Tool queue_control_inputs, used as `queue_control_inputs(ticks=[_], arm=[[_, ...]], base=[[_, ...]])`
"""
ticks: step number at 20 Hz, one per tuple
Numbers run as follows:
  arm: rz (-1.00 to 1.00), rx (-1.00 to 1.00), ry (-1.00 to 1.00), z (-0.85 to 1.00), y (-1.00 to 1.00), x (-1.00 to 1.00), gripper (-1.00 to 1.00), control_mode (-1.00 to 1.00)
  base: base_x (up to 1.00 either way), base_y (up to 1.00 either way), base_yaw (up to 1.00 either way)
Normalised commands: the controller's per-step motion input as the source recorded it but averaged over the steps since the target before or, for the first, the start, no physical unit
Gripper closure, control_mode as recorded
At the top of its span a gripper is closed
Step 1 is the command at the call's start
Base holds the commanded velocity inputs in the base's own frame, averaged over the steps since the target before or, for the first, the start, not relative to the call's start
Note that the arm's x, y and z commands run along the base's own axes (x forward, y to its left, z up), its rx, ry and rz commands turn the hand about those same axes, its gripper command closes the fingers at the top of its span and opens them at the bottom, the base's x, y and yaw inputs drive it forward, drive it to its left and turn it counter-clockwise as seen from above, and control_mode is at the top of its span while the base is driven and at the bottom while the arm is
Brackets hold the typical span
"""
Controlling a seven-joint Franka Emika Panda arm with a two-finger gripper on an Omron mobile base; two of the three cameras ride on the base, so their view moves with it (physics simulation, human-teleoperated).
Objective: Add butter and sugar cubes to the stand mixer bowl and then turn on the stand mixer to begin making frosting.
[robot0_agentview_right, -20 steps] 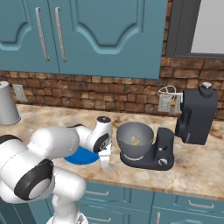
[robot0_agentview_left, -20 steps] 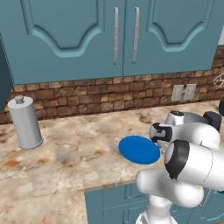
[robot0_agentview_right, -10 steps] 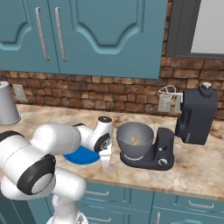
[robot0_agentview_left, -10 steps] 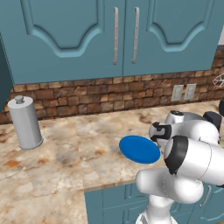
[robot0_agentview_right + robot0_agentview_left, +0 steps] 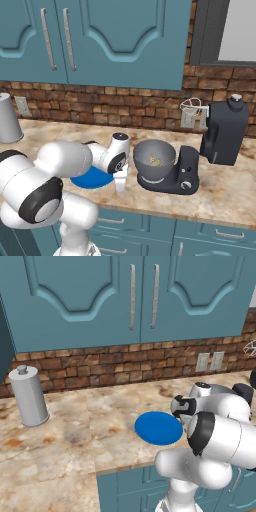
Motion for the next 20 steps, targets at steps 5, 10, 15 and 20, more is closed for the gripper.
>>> queue_control_inputs(ticks=[5, 10, 15, 20], arm=[[-0.01, 0.00, 0.00, 0.00, -0.01, -0.02, -1.00, -1.00], [0.00, 0.00, 0.00, -0.06, 0.00, 0.01, -1.00, -1.00], [0.00, 0.00, 0.00, -0.08, 0.00, 0.08, -1.00, -1.00], [0.00, 0.00, 0.00, -0.12, 0.00, 0.13, -1.00, -1.00]], base=[[0.00, 0.00, 0.00], [0.00, 0.00, 0.00], [0.00, 0.00, 0.00], [0.00, 0.00, 0.00]])
